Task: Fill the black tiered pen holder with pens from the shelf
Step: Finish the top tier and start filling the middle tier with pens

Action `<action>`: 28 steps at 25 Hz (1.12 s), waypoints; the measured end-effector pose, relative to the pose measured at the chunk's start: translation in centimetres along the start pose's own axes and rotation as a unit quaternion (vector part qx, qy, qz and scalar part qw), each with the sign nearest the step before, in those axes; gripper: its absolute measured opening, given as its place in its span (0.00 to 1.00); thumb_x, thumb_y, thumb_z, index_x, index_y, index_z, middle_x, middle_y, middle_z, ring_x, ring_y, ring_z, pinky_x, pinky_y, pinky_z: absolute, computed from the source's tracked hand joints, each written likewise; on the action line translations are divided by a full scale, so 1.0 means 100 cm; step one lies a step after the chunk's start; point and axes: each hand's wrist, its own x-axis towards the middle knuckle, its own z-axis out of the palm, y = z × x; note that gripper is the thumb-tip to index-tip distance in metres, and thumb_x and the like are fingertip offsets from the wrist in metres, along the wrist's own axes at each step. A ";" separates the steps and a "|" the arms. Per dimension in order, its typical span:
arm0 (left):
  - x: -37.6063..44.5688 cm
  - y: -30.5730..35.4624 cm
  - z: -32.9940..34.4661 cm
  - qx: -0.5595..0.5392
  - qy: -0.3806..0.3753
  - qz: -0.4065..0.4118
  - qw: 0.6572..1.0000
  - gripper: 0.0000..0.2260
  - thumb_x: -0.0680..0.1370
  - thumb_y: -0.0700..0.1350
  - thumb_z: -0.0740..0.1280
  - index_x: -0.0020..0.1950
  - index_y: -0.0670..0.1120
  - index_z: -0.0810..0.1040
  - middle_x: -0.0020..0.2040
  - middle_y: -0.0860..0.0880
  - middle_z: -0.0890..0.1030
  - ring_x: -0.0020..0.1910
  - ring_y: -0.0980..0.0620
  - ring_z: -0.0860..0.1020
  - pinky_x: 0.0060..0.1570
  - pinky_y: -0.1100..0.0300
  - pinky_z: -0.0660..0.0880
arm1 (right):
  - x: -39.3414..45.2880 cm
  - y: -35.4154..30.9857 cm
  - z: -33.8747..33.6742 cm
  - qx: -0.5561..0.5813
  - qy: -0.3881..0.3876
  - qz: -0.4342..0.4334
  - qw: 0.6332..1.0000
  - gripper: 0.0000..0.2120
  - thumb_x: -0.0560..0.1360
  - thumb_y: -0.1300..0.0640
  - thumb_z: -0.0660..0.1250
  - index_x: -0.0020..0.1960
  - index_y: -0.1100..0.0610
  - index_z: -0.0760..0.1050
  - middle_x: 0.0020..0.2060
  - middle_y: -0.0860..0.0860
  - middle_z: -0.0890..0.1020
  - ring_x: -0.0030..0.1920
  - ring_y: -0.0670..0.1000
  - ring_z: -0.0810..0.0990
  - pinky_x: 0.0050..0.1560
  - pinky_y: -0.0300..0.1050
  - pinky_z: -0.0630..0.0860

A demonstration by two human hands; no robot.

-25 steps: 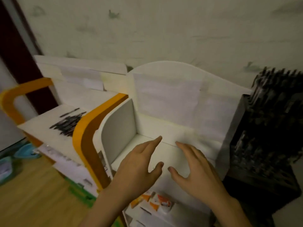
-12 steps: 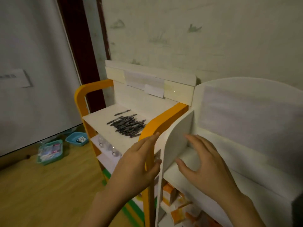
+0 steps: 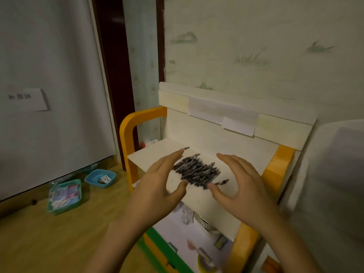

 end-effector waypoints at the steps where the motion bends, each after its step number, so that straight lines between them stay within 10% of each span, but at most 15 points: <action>1: 0.009 -0.014 -0.002 -0.007 -0.007 0.005 1.000 0.32 0.76 0.58 0.65 0.76 0.66 0.54 0.69 0.65 0.65 0.62 0.73 0.59 0.57 0.78 0.56 | 0.010 -0.003 0.010 -0.009 0.005 0.005 1.000 0.32 0.70 0.36 0.64 0.72 0.45 0.65 0.67 0.41 0.71 0.69 0.43 0.66 0.67 0.44 0.69; 19: 0.182 -0.232 0.156 -0.022 -0.196 -0.061 0.978 0.30 0.77 0.54 0.68 0.76 0.53 0.62 0.71 0.51 0.70 0.67 0.52 0.71 0.59 0.64 0.66 | 0.150 0.131 0.194 -0.107 -0.109 0.158 0.975 0.34 0.72 0.35 0.63 0.74 0.48 0.63 0.68 0.47 0.71 0.68 0.49 0.68 0.67 0.46 0.68; 28: 0.208 -0.298 0.235 0.120 -0.330 -0.198 0.915 0.40 0.71 0.73 0.60 0.69 0.43 0.68 0.65 0.41 0.70 0.62 0.43 0.70 0.57 0.49 0.75 | 0.159 0.160 0.228 -0.152 -0.141 0.256 0.944 0.34 0.73 0.33 0.61 0.74 0.47 0.63 0.70 0.47 0.70 0.70 0.50 0.67 0.70 0.50 0.67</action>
